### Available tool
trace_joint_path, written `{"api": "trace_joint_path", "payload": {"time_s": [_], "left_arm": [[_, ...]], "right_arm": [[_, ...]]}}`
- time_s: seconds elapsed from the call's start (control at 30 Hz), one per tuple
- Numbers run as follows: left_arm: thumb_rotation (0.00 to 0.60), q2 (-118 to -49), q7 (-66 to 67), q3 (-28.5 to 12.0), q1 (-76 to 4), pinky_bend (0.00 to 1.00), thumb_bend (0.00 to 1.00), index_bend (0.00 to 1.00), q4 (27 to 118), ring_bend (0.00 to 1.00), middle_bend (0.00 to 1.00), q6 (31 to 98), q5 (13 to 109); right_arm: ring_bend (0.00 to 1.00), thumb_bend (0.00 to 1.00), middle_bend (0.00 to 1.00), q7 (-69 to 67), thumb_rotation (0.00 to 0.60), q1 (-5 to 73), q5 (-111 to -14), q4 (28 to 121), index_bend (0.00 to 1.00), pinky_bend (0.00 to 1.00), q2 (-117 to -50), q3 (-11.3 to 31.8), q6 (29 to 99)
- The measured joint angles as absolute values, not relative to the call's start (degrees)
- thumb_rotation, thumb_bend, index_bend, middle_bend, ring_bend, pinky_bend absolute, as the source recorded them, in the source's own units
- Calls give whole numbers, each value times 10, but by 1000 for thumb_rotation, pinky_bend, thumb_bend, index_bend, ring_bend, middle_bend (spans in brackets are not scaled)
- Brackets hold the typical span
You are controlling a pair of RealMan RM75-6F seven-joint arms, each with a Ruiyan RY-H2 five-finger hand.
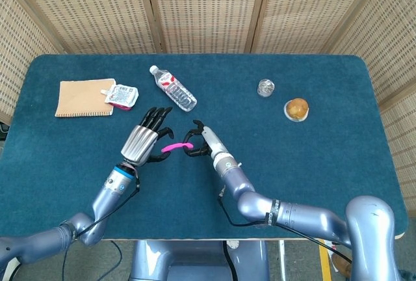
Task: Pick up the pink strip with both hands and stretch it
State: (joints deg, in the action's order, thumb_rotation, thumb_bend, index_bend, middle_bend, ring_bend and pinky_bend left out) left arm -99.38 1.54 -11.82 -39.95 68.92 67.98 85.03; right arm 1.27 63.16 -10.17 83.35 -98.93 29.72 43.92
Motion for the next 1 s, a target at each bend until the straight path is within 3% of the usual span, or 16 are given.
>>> {"api": "trace_joint_path", "payload": {"time_s": [1.0], "left_arm": [[600, -1010, 30, -114, -408, 0, 329, 487, 685, 0, 0, 680, 835]], "right_arm": [[0, 658, 82, 3, 600, 630, -106, 837, 704, 0, -983, 292, 435]]}}
